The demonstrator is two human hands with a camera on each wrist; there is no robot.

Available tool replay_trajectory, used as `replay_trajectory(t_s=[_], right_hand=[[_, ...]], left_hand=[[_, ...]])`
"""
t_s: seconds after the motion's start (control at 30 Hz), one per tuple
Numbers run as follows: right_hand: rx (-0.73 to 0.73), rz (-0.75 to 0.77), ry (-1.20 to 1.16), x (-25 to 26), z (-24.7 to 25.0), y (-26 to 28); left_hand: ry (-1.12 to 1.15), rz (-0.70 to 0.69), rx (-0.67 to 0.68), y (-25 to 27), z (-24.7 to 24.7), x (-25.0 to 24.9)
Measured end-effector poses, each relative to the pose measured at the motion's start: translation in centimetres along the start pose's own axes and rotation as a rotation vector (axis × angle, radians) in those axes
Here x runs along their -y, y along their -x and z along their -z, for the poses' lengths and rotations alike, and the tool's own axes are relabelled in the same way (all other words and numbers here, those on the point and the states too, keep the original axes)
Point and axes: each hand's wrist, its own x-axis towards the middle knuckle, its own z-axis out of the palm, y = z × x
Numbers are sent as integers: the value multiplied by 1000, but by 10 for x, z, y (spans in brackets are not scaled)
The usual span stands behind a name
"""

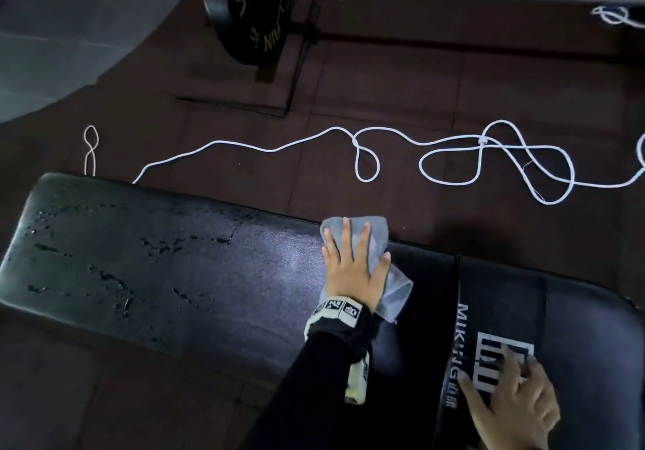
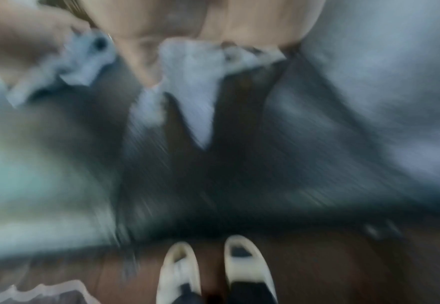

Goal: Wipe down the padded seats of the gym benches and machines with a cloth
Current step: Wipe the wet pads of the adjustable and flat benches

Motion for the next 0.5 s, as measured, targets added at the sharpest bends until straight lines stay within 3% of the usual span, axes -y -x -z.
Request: replay_trajectory(t_s=[0.07, 0.2, 0.3, 0.4, 0.5], right_hand=[[-10, 67, -26, 21, 10, -9], [-94, 463, -30, 89, 8, -34], [4, 638, 16, 158, 0, -47], [91, 714, 189, 204, -8, -59], [215, 688, 286, 218, -19, -75]], left_hand=[[30, 18, -93, 13, 1, 12], [8, 244, -82, 43, 5, 67], [-22, 368, -107, 66, 13, 118], [-9, 478, -103, 85, 24, 159], [93, 622, -129, 94, 35, 189]])
